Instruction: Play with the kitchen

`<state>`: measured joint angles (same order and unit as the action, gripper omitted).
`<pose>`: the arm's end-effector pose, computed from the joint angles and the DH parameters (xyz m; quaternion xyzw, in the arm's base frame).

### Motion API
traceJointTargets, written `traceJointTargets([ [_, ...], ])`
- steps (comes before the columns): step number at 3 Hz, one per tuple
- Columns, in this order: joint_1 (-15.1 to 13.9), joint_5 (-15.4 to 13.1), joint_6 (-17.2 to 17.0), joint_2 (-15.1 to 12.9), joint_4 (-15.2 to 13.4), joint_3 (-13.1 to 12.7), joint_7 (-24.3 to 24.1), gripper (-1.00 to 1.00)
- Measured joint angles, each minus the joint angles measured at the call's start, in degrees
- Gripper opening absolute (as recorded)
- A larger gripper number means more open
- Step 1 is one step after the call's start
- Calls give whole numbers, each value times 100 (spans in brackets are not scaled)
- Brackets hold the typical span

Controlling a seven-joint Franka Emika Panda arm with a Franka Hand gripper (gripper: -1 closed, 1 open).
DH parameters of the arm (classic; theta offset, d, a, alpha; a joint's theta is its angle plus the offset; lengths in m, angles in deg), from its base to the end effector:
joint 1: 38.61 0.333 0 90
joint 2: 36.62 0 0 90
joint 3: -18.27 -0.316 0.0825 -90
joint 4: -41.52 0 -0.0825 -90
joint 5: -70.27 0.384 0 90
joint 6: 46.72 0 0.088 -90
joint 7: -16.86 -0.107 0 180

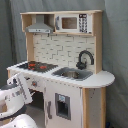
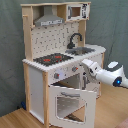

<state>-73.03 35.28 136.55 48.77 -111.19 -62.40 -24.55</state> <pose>0.2906 0.3462 0.3488 0.5902 0.4027 0.5448 0.4389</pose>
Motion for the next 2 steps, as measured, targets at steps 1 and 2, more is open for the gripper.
traceJointTargets([
  [1, -424, 0, 365, 2, 219, -50, 12, 100],
  [2, -835, 0, 750, 4, 435, -93, 20, 100],
])
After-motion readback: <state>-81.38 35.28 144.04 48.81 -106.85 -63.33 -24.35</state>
